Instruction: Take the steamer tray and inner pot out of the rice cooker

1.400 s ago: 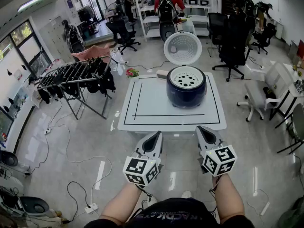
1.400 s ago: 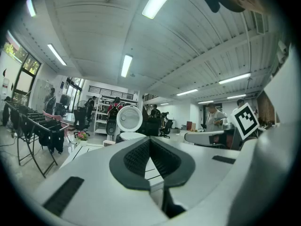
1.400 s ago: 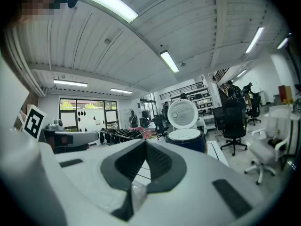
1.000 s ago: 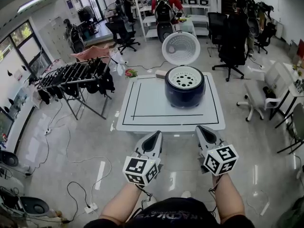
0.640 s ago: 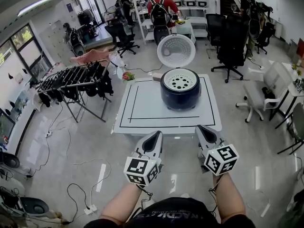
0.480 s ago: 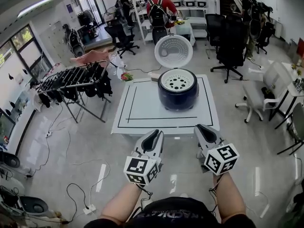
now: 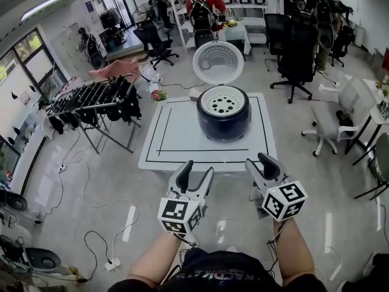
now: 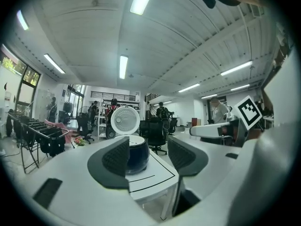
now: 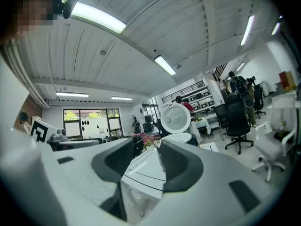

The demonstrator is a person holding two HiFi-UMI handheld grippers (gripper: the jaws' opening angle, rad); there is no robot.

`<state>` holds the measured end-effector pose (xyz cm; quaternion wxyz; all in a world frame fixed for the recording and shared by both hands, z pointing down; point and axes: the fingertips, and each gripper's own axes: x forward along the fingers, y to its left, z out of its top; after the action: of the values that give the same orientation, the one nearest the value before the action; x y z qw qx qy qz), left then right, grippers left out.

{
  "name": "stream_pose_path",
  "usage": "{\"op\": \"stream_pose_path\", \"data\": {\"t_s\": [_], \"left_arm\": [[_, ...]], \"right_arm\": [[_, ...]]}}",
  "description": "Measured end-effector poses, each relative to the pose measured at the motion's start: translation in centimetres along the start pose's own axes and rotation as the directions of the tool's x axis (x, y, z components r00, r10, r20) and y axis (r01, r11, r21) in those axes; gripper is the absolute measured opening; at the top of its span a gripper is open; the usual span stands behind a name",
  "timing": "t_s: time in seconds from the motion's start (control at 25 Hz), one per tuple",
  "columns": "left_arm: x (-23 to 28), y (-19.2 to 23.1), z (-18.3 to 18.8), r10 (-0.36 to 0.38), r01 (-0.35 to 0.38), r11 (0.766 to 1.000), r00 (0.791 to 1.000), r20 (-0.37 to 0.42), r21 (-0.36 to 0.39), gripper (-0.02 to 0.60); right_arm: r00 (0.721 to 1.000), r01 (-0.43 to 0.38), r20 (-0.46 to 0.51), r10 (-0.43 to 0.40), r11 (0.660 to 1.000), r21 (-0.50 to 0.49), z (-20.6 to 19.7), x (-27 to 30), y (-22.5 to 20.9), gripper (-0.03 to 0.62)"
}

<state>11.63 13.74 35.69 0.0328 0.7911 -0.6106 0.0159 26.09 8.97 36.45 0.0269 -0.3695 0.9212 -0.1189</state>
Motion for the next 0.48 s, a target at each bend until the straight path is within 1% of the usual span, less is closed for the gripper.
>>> {"op": "stream_pose_path", "data": {"t_s": [0.2, 0.36, 0.48], "left_arm": [[2.3, 1.7, -0.4, -0.004, 0.004, 1.0, 1.0, -0.005, -0.005, 0.261], [4.8, 3.7, -0.6, -0.024, 0.024, 1.0, 1.0, -0.004, -0.014, 0.268], [7.0, 5.7, -0.5, -0.052, 0.052, 0.998, 0.999, -0.001, -0.023, 0.272]], "right_arm": [[1.0, 0.018, -0.013, -0.017, 1.0, 0.016, -0.5, 2.4, -1.2, 0.172], [0.999, 0.04, -0.02, -0.04, 0.999, 0.016, -0.6, 4.9, -2.2, 0.178], [0.997, 0.071, -0.022, -0.071, 0.997, 0.011, -0.4, 7.3, -2.9, 0.178]]}}
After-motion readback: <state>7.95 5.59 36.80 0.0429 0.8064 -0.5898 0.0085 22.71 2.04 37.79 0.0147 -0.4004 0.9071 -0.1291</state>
